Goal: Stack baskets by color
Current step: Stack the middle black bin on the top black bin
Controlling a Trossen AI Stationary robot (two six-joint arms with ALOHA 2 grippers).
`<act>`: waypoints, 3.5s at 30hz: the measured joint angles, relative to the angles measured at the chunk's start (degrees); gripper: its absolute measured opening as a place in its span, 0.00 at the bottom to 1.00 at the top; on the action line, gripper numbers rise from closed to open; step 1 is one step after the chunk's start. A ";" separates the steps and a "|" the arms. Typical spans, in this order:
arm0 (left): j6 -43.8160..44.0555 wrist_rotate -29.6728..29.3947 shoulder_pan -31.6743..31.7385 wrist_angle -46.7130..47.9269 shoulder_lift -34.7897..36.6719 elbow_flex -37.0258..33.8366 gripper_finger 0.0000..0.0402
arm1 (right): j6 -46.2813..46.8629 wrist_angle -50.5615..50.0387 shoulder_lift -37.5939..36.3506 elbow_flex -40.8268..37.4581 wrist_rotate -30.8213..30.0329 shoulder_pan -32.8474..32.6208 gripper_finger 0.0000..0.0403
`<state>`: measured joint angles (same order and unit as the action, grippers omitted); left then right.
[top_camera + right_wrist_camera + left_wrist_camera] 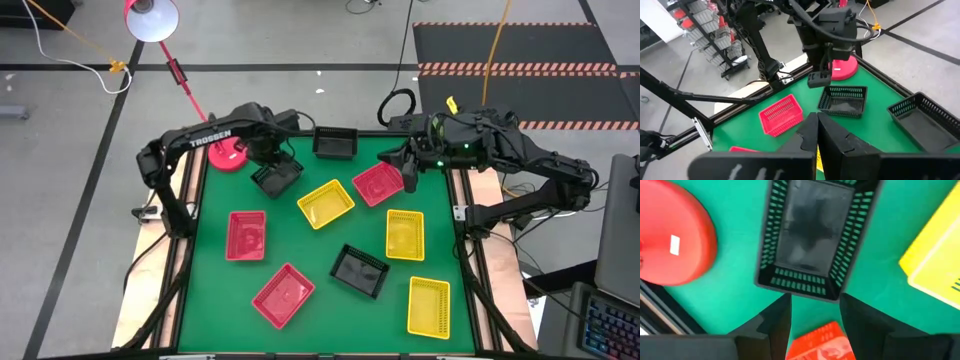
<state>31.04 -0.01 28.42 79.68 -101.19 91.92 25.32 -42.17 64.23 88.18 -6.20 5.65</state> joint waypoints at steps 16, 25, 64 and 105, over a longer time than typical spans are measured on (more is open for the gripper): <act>3.05 -1.59 -7.91 -8.64 -7.13 0.06 0.42 | -2.26 0.30 -0.02 0.00 -2.80 -0.02 0.00; 1.05 -2.56 -8.78 -9.35 -12.85 0.04 0.42 | -2.01 0.11 -0.02 0.00 -2.78 -0.02 0.00; -4.85 -6.52 -7.78 -15.13 -15.87 0.00 0.14 | -0.91 0.30 -0.02 0.00 -2.56 -0.17 0.00; -16.30 -7.58 -9.81 -12.34 -11.23 -5.27 0.02 | -0.91 0.33 -0.03 0.00 -2.99 -0.13 0.00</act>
<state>14.74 -7.59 18.61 67.34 -112.42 86.65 24.40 -41.85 64.19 88.18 -9.18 5.52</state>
